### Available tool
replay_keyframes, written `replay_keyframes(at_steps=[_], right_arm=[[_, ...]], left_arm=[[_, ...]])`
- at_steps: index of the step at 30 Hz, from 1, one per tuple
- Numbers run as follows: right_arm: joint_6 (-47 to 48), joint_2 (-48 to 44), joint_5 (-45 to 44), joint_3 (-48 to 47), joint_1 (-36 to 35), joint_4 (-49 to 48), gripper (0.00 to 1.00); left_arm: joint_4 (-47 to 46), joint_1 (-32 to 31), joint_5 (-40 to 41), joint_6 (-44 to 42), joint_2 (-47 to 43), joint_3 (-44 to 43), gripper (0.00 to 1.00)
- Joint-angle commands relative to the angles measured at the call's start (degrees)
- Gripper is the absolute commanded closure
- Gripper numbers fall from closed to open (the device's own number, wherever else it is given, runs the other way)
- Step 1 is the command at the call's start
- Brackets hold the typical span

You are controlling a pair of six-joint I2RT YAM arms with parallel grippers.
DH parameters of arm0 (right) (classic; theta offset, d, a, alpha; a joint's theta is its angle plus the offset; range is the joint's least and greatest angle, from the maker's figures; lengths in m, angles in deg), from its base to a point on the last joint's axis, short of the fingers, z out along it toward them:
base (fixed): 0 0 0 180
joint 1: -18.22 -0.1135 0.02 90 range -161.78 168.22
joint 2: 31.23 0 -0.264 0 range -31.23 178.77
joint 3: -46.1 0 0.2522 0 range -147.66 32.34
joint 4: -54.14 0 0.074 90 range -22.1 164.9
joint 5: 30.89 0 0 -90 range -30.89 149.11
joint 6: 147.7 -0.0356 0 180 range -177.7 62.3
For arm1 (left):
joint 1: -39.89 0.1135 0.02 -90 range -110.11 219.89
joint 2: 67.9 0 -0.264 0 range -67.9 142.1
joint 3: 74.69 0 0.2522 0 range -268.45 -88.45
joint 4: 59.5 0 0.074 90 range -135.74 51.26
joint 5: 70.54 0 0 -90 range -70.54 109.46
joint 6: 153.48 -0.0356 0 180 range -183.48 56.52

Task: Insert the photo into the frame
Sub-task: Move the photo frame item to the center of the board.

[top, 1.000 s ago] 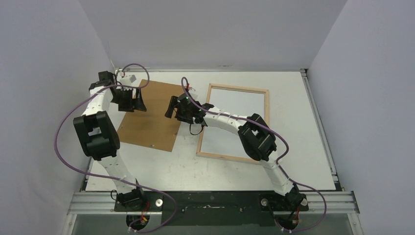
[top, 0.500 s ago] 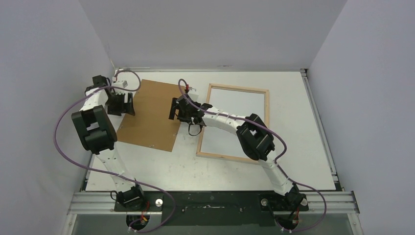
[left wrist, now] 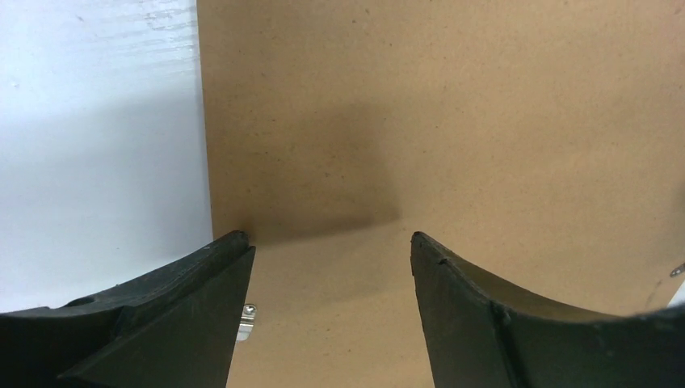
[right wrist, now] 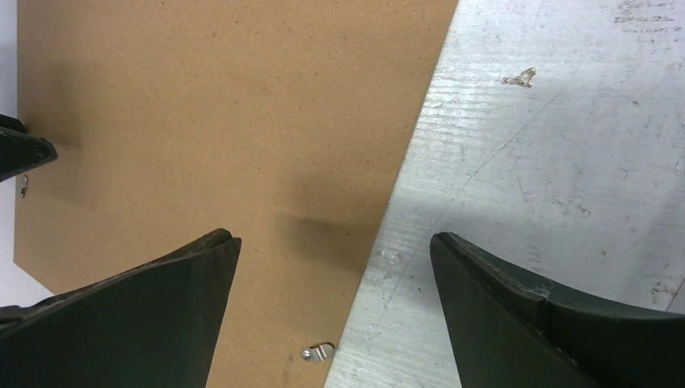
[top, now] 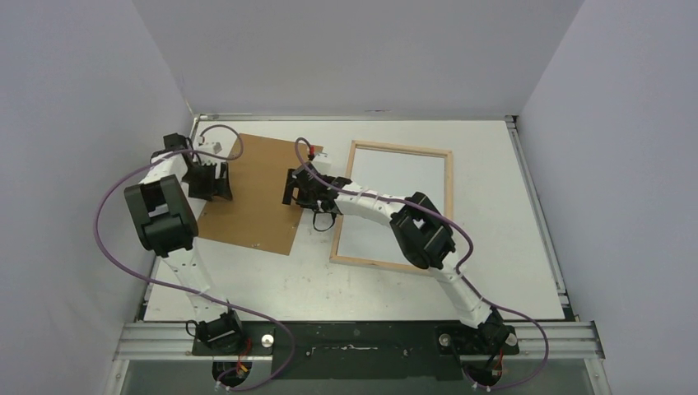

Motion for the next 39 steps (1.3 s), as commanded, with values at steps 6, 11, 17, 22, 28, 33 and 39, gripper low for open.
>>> replay_keyframes(at_steps=[6, 11, 17, 22, 28, 33, 39], right_arm=[[-2.41, -0.17, 1.88, 0.92, -0.94, -1.55, 0.07], [-2.98, -3.33, 0.08, 5.30, -0.95, -2.63, 0.07], [-3.21, -4.02, -1.14, 6.97, -1.56, -0.52, 0.08], [-2.82, -5.69, -4.40, 7.62, -2.78, 2.41, 0.08], [-2.37, -8.77, -6.82, 9.78, -2.66, 2.64, 0.08], [-1.30, -6.57, -8.11, 5.50, -1.82, 3.88, 0.08], [1.57, -2.64, -12.83, -0.95, -1.67, 5.37, 0.07]], left_arm=[[1.51, -0.87, -6.90, -1.41, -0.87, 5.62, 0.48], [4.53, -0.88, -10.17, -2.48, -3.38, 8.68, 0.50], [4.04, -0.79, -11.24, -3.49, -8.34, 14.95, 0.51], [5.99, -0.79, -12.91, -4.96, -10.55, 17.94, 0.52], [10.77, 0.45, -12.80, -7.51, -13.33, 13.70, 0.52], [7.88, 1.32, -9.10, -4.95, -12.08, 6.37, 0.48], [1.89, 1.11, -5.87, -0.62, -5.93, -0.31, 0.35]])
